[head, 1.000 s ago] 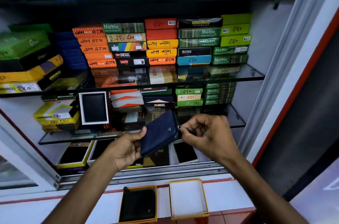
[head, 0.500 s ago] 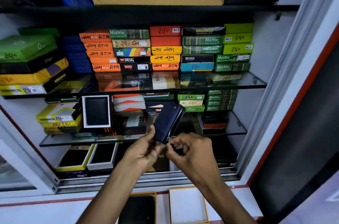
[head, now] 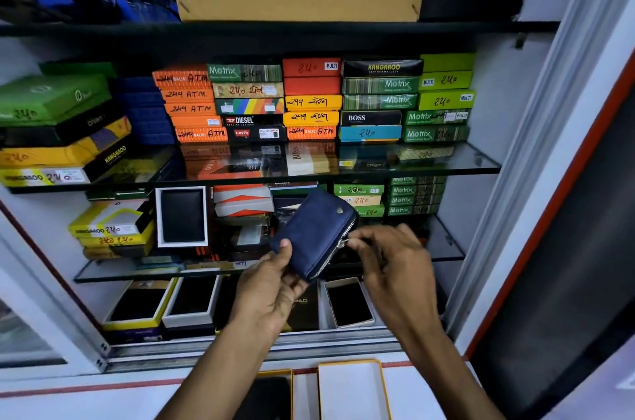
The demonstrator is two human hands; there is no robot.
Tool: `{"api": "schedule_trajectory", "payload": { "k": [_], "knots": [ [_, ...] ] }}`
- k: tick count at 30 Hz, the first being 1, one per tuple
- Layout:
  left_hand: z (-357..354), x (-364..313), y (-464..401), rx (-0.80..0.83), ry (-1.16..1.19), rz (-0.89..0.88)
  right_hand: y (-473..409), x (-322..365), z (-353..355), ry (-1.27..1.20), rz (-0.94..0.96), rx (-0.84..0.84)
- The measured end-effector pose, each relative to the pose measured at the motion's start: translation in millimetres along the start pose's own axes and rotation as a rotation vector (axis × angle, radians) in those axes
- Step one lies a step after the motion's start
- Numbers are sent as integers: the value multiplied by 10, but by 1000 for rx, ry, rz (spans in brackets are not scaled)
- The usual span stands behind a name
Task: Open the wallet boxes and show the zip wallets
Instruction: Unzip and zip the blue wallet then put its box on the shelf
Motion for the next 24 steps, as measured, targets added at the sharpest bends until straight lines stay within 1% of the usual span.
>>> {"api": "schedule_trajectory", "payload": {
  "k": [2,4,7,9,12,14,17,19,22,24],
  "knots": [
    [68,-34,23,30,-93,-38,-97,-25,141,36,-21,-30],
    [119,-87,53,84,-179,-59,-191,-84,249,24,-35,-21],
    [143,-198,78,188,-272,-65,-322,-144,256,-75,-11,119],
    [150,-288,93,287,-341,-51,-405,-166,188,-119,6,205],
    [143,-377,132,422,-454,32,-540,-198,76,-221,-15,273],
    [121,-399,148,476,-481,71,-609,-182,-17,-292,-4,344],
    [69,-387,155,511,-483,106,-657,-164,-179,-407,-18,478],
    [30,-353,164,527,-467,135,-657,-188,-268,-448,-45,525],
    [2,-284,151,478,-434,163,-647,-297,-352,-477,-96,552],
    [-17,-239,141,415,-421,160,-628,-370,-355,-545,-211,529]
  ]
}}
Point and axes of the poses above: each hand's wrist, its own y-axis away from the middle knuckle, its own z-axis out of the back of the hand, x = y × z, the point moved 3 cm from there along -y, towards the middle knuckle, and after that the axes turned 10 degrees about -y, right-handed, at the moved point
